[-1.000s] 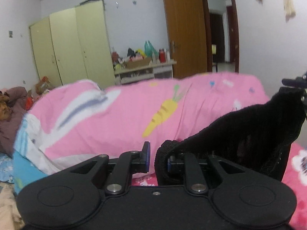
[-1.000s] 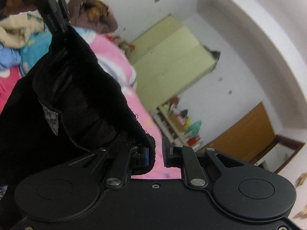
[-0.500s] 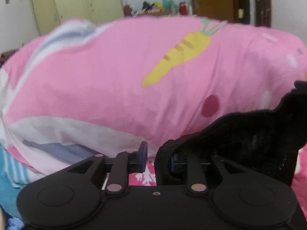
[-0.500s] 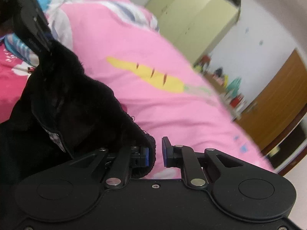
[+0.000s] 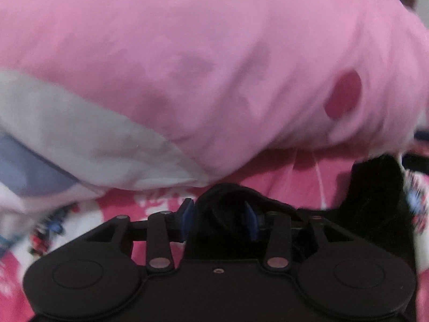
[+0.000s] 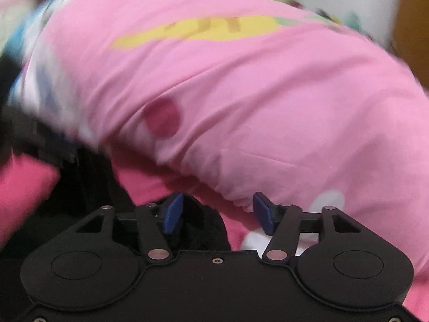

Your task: Fold clothes

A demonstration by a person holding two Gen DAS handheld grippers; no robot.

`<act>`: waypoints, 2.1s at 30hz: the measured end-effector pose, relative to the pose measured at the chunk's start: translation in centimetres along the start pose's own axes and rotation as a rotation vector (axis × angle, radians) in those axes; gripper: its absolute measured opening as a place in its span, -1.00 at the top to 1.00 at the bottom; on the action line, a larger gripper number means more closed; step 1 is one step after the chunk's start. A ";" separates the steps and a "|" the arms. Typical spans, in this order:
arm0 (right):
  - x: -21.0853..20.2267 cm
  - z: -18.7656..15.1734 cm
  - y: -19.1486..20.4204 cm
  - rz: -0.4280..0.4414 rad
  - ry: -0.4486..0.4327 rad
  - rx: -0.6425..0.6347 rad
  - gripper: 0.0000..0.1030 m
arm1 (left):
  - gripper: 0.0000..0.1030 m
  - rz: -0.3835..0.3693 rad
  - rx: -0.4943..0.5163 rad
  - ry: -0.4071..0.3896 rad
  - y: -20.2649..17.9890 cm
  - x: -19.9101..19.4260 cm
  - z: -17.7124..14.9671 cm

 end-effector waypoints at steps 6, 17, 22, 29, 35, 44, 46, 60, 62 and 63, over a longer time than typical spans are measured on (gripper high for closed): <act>2.3 0.1 -5.8 0.082 0.050 0.487 -0.18 | 0.11 -0.021 -0.167 -0.006 3.6 -1.3 0.2; -3.6 -9.2 -5.9 0.109 0.127 0.417 -0.18 | 0.10 -0.079 -0.210 0.060 7.5 -9.6 -9.8; -7.9 -17.8 -3.7 0.104 0.266 0.336 -0.18 | 0.10 -0.138 -0.173 0.230 5.8 -12.4 -19.2; -12.3 -23.3 -0.9 0.092 0.385 0.345 -0.18 | 0.10 -0.123 -0.088 0.276 3.6 -13.9 -25.2; -15.8 -25.5 0.4 0.050 0.428 0.343 -0.16 | 0.10 -0.100 -0.031 0.293 3.5 -16.6 -27.7; -20.9 -29.9 3.7 0.049 0.521 0.345 0.00 | 0.11 -0.136 -0.027 0.305 4.4 -19.5 -33.8; -21.3 -30.7 5.7 0.044 0.550 0.268 0.04 | 0.15 -0.122 0.000 0.298 4.1 -19.6 -33.9; -23.5 -30.2 4.0 -0.105 0.517 0.197 0.92 | 0.94 -0.072 -0.160 0.318 8.5 -24.5 -34.0; -24.1 -30.2 3.3 -0.104 0.523 0.214 0.93 | 0.94 -0.051 -0.143 0.328 9.0 -25.1 -34.1; -24.4 -30.3 3.0 -0.107 0.530 0.204 0.93 | 0.94 -0.043 -0.147 0.333 9.3 -25.1 -34.1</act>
Point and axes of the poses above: each gripper's, at about its wrist camera, not at the fingertips, and x roughly the way its jaws point, y to its left, z to its top, the point moved 9 cm from there along x, roughly the way its jaws point, and after that the axes turned 8 degrees about -z, right-handed, at the moved point
